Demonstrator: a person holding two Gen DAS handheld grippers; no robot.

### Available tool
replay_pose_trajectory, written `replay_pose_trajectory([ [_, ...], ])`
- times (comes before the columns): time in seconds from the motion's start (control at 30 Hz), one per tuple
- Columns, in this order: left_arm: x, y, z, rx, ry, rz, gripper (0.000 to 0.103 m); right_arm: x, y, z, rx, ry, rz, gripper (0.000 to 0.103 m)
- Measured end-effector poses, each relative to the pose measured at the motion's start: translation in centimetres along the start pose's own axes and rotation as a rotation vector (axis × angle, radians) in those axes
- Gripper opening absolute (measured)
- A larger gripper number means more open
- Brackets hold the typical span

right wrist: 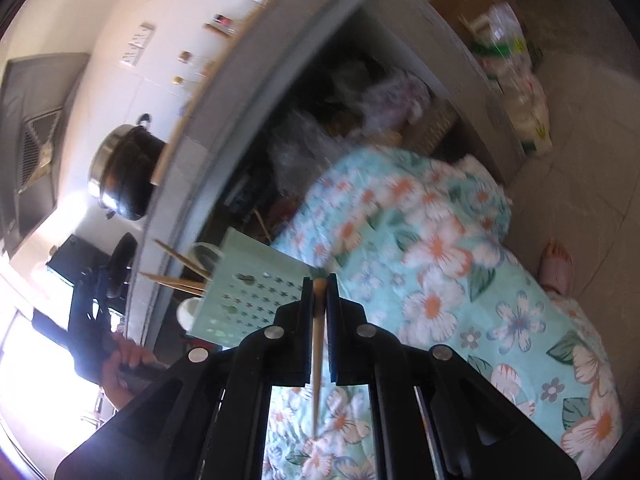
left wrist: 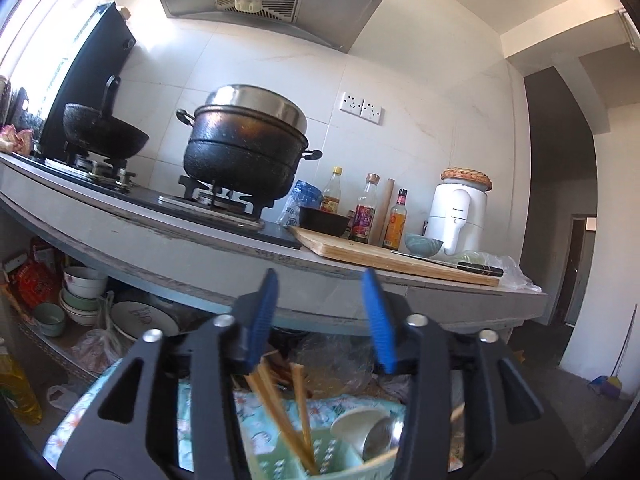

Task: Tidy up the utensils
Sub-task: 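Lower both chopsticks into the mint-green holder and open both grippers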

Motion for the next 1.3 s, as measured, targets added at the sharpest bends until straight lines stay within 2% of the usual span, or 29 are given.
replay_pose_trajectory([
  [0.17, 3.5, 0.9, -0.6, -0.043, 0.021, -0.078, 0.067, 1.9, -2.6, -5.5, 0.144, -0.057, 0.067, 0.006],
  [0.37, 8.1, 4.6, -0.9, -0.123, 0.071, -0.233, 0.085, 2.4, -6.1, -14.5, 0.34, -0.148, 0.139, 0.006],
  [0.53, 10.6, 7.3, -1.8, -0.163, 0.054, -0.329, 0.09, 1.5, -8.6, -21.5, 0.468, -0.214, 0.202, 0.006],
  [0.67, 11.7, 8.4, -2.6, -0.172, 0.018, -0.364, 0.092, -0.6, -9.1, -25.2, 0.574, -0.186, 0.239, 0.006],
  [0.8, 12.3, 8.8, -2.9, -0.186, 0.004, -0.377, 0.093, -4.0, -8.2, -26.5, 0.64, -0.143, 0.226, 0.006],
  [1.0, 12.3, 8.8, -2.3, -0.177, 0.027, -0.384, 0.094, -8.4, -5.4, -25.5, 0.724, -0.08, 0.213, 0.006],
  [1.13, 12.2, 9.2, -1.8, -0.168, 0.043, -0.394, 0.094, -11.0, -2.6, -23.7, 0.777, -0.032, 0.13, 0.006],
  [1.2, 12.1, 9.4, -1.5, -0.167, 0.048, -0.398, 0.094, -11.4, -1.7, -23.0, 0.785, -0.035, 0.09, 0.007],
  [1.27, 12.0, 9.6, -1.3, -0.167, 0.051, -0.401, 0.094, -10.7, -1.4, -22.3, 0.764, -0.046, 0.077, 0.017],
  [1.3, 12.0, 9.6, -1.2, -0.167, 0.051, -0.402, 0.094, -10.1, -1.5, -22.0, 0.747, -0.054, 0.085, 0.029],
])
Point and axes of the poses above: each gripper's, at about its wrist camera, not at the fingertips, and x roughly against the way its jaws point, z to its right, y to its underside, the point moved 5 cm from there along -x, roughly the way its jaws point, and after that the axes turned 2 degrees about -y, right-handed, at the moved point
